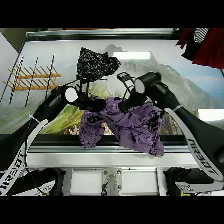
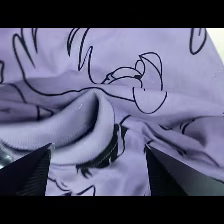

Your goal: Fold the clothes and pants, and hang the long-sleeved shirts on hangers.

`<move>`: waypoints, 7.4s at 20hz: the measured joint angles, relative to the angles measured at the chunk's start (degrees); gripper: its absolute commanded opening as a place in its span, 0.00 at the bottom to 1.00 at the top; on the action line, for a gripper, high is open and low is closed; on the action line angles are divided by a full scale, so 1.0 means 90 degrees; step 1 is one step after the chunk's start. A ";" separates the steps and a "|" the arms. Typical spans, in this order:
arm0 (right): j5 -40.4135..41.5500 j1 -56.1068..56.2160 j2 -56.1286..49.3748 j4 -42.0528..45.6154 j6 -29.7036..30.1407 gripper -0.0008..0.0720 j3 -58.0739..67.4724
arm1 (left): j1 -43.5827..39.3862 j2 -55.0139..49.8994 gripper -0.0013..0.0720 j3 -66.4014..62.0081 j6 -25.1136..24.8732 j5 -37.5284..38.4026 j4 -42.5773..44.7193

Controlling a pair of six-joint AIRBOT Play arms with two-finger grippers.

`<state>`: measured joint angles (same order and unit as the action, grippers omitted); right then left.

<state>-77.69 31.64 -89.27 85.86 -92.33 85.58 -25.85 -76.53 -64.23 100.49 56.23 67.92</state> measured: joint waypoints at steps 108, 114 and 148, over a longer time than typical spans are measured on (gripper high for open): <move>-0.2535 -0.0214 0.2458 0.1256 -0.0903 0.03 0.1054 | -0.0068 0.0350 0.05 -0.3126 -0.0029 0.3402 0.0940; -0.1814 -0.0214 0.2375 0.0874 -0.1520 0.03 -0.0328 | 0.0187 -0.0192 0.05 -0.0964 -0.0476 0.2788 -0.0211; -0.1367 -0.0214 0.2208 0.0714 -0.1936 0.03 -0.0556 | 0.3167 -0.1515 0.99 -0.1411 -0.0097 -0.0097 0.4687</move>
<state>-90.00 29.71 -69.41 92.29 -109.75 80.58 2.66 -90.17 -76.93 99.61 55.35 110.10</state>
